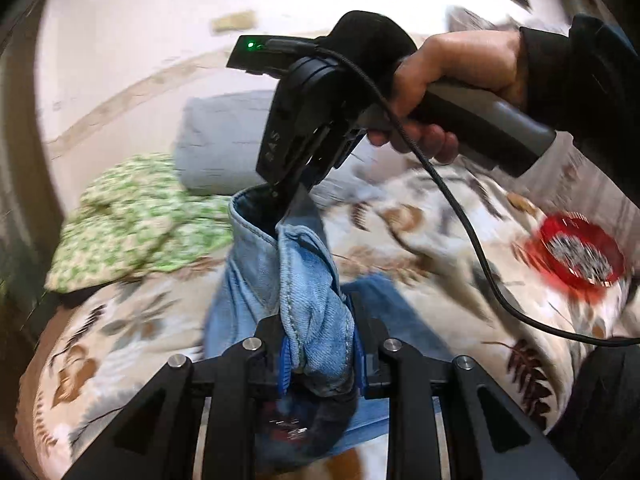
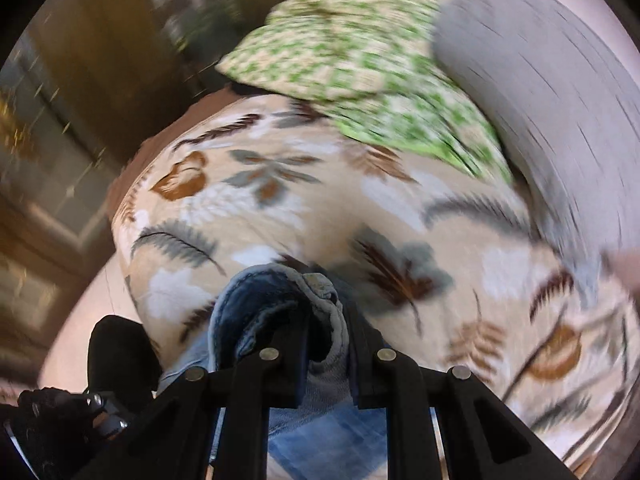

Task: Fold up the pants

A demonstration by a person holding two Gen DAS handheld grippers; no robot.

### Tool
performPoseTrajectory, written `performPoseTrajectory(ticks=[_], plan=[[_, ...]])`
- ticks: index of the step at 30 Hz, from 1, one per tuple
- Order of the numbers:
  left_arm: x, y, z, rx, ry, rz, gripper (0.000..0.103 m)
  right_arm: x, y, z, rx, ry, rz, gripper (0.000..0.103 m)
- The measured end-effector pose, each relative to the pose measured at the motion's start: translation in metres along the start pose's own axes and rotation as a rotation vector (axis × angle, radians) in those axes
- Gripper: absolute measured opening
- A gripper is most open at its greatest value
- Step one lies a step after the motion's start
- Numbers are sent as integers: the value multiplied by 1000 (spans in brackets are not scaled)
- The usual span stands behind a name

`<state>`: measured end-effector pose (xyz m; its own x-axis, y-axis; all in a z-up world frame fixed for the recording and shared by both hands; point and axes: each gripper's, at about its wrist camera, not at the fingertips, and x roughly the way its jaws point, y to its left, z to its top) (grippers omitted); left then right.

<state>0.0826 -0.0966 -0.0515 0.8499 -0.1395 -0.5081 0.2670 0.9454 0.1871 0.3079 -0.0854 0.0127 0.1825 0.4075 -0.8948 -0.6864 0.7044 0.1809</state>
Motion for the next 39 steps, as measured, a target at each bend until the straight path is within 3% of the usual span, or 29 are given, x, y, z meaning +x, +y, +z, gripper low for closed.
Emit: performPoseTrajectory(ticks=[3, 6, 9, 11, 15, 21, 26, 27, 28, 29, 30, 31, 33, 34, 39], plan=[[34, -33, -7, 56, 85, -52, 24, 20, -46, -38, 100, 11, -10, 16], [63, -53, -22, 110, 164, -74, 24, 49, -80, -69, 169, 45, -30, 15], [90, -75, -42, 157, 254, -143, 23, 78, -102, -93, 230, 60, -21, 14], [92, -85, -49, 215, 234, -112, 22, 90, -109, -102, 250, 62, -11, 14], [97, -71, -42, 142, 271, -161, 22, 95, -115, -107, 274, 46, 11, 14], [94, -80, -43, 168, 265, -140, 22, 99, -110, -105, 260, 49, -19, 14], [84, -73, -39, 139, 245, -169, 24, 87, -111, -109, 273, 8, -43, 25], [81, -72, -38, 144, 238, -179, 32, 83, -112, -111, 295, 4, -50, 34], [78, -72, -37, 152, 236, -196, 49, 78, -115, -113, 316, 6, -68, 64], [74, -73, -36, 160, 238, -219, 61, 72, -117, -115, 334, 3, -83, 80], [69, -76, -34, 171, 237, -244, 87, 63, -121, -119, 365, -18, -95, 94], [61, -81, -33, 191, 219, -231, 103, 53, -124, -123, 395, -49, -83, 94], [50, -87, -31, 225, 174, -167, 103, 39, -128, -129, 441, -81, -59, 98], [47, -87, -30, 224, 171, -172, 103, 29, -130, -133, 464, -96, -60, 103], [34, -76, -25, 164, 163, -177, 103, 7, -123, -148, 475, -127, -97, 103]])
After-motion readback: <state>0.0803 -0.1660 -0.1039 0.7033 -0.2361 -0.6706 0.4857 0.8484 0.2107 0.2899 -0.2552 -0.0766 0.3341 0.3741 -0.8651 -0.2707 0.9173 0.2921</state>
